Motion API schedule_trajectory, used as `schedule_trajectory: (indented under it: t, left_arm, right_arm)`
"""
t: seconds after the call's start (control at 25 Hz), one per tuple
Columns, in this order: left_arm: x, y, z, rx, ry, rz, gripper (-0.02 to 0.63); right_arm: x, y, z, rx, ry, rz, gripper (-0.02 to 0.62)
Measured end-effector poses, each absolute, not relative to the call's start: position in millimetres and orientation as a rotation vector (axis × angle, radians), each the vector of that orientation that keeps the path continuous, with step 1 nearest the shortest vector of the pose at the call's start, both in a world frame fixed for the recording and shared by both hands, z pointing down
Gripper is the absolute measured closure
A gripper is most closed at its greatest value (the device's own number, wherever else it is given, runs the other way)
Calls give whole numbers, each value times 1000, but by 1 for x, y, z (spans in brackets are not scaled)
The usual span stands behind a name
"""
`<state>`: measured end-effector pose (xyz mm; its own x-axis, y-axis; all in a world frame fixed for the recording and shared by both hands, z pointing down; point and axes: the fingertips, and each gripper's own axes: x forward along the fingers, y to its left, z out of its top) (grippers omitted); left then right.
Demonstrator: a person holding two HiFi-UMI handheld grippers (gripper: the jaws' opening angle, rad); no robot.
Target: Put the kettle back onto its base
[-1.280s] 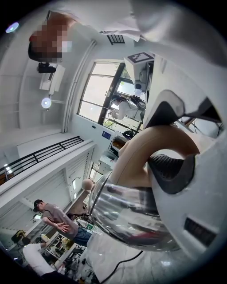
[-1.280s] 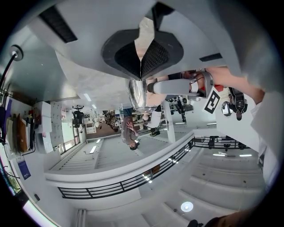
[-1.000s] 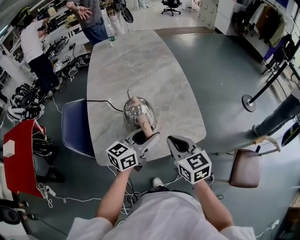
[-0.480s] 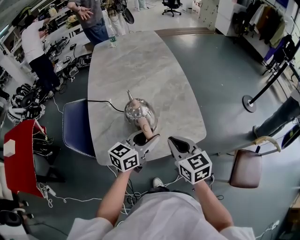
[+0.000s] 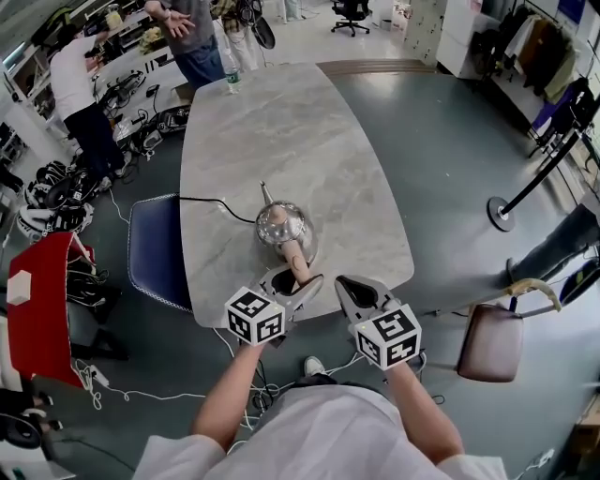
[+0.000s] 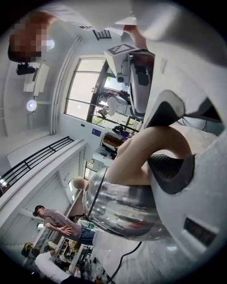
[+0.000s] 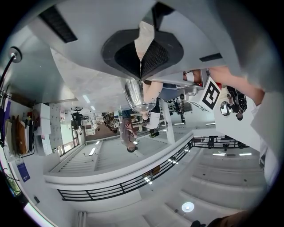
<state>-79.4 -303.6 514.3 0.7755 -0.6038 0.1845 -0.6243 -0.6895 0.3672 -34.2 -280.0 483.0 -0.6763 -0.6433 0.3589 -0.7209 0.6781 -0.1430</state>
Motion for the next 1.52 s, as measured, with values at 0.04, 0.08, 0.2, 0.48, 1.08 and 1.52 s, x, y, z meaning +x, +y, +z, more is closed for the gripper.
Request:
schedule_trajectory:
  t: [0.04,0.08,0.2,0.48,1.08,1.52]
  left_arm:
    - [-79,-303,514,2557,-931,67,423]
    - [-79,-303,514,2557,-934,65,423]
    - [-81,-301,518,2550,-957,59,423]
    - [-81,-301,518,2510,-996,42,411]
    - [-106,-281,522,2331,-1169,31,388]
    - [-113,-250,497,2260,-1346,22,444]
  right_arm:
    - [-34,-280,482,1086,-2614,398,591]
    - [-35,-279,482,1084,-2615,398,591]
    - [-35,-278,483,1078,-2619,395,591]
    - [-31,-275,483,1071,-2621,401,591]
    - [-38,-260,481,978,-2645,390,591]
    - [-41,-237,471,825,-2703,369,591]
